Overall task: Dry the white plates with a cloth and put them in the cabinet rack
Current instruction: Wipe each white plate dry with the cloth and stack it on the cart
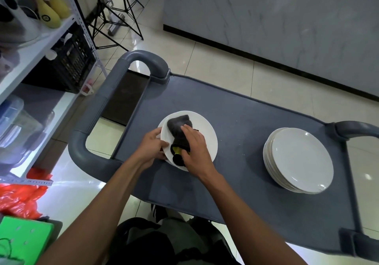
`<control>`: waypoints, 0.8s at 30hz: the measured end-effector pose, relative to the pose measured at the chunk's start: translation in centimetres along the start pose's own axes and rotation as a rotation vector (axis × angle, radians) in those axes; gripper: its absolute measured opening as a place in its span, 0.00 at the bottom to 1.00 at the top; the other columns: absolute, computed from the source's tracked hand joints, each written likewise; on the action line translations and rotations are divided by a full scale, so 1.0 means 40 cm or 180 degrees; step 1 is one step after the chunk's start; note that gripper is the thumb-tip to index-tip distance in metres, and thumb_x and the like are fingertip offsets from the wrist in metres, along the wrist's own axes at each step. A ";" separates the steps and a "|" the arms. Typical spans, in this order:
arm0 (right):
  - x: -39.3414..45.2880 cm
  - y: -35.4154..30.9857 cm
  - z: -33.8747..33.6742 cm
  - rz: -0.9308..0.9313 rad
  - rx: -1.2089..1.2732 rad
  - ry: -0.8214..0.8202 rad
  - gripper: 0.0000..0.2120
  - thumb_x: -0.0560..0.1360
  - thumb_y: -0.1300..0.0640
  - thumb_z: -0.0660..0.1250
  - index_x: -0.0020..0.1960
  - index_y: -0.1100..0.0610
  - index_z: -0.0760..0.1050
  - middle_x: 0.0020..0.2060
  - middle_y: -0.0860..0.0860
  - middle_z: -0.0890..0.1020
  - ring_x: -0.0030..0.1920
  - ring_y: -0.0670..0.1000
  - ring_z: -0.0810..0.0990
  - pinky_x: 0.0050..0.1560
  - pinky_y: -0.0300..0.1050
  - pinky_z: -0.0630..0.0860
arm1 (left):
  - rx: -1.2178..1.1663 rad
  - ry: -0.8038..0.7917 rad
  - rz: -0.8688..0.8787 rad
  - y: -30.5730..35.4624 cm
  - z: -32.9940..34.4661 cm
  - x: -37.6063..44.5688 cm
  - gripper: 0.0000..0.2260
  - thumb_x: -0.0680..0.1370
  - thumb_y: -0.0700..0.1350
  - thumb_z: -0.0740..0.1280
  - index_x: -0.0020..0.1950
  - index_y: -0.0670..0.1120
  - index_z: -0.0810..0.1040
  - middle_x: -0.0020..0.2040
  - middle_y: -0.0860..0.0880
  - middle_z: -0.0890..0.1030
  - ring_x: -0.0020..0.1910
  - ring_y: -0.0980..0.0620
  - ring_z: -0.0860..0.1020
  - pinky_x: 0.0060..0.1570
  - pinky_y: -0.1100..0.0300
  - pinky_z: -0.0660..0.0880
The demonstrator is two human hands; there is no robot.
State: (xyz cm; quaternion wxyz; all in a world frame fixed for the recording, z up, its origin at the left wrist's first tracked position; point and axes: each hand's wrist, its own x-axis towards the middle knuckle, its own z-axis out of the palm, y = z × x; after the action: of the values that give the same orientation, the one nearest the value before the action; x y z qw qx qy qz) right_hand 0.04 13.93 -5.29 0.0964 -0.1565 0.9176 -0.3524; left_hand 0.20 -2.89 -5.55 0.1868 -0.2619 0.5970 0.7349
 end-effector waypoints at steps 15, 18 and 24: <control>-0.005 -0.023 -0.106 -0.0397 -0.0639 0.0593 0.29 0.77 0.66 0.65 0.77 0.54 0.65 0.77 0.52 0.65 0.75 0.59 0.63 0.73 0.57 0.62 | 0.0091 -0.0657 0.0290 0.039 0.048 -0.023 0.25 0.73 0.25 0.62 0.60 0.47 0.83 0.51 0.37 0.84 0.48 0.34 0.83 0.45 0.38 0.81; 0.032 -0.031 -0.153 -0.0226 -0.0753 0.0905 0.30 0.76 0.64 0.65 0.76 0.53 0.66 0.76 0.52 0.66 0.74 0.58 0.65 0.71 0.58 0.64 | -0.0021 -0.0591 0.0389 0.056 0.067 -0.027 0.25 0.72 0.26 0.63 0.60 0.48 0.83 0.51 0.40 0.85 0.47 0.36 0.83 0.46 0.37 0.81; 0.062 -0.016 -0.240 0.0133 -0.0925 0.1316 0.29 0.76 0.65 0.64 0.76 0.53 0.67 0.76 0.51 0.67 0.73 0.58 0.65 0.71 0.58 0.66 | -0.0239 -0.0407 0.0498 0.100 0.097 -0.031 0.25 0.71 0.26 0.64 0.58 0.50 0.83 0.46 0.44 0.84 0.40 0.43 0.80 0.41 0.45 0.79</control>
State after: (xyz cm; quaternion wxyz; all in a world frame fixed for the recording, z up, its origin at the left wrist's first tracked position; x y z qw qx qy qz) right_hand -4.88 18.53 2.01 -0.1095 -0.0743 0.9619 -0.2393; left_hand -1.78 0.06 -1.08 0.1567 -0.1739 0.5744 0.7844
